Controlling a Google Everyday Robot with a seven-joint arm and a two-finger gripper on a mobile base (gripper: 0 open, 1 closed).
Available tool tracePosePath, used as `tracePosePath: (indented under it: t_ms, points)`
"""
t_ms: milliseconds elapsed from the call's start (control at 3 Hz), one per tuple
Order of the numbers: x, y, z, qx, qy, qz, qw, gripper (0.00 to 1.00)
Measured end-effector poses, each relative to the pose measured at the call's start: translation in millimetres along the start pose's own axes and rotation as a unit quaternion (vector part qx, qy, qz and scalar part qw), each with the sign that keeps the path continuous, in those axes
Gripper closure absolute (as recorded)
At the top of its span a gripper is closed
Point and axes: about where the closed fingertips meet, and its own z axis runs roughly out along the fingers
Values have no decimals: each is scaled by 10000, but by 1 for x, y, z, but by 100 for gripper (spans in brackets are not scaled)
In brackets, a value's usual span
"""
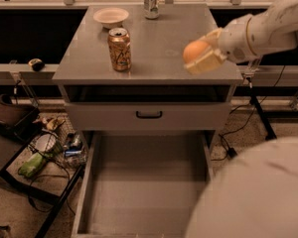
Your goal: Pick orange from middle drawer and place on counter
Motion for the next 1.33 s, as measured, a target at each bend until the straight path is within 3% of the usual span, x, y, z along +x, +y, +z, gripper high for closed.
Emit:
tracePosePath:
  t_ms: [333, 667, 1000, 1333]
  points:
    - [-33, -73, -2, 1050, -65, 54, 9944, 100]
    - [-39, -130, 21, 1760, -34, 305, 9839, 100]
    - [-17, -172, 63, 2110, 37, 588, 9757, 100]
    - [19, -196, 114, 2138, 216, 677, 9743, 100]
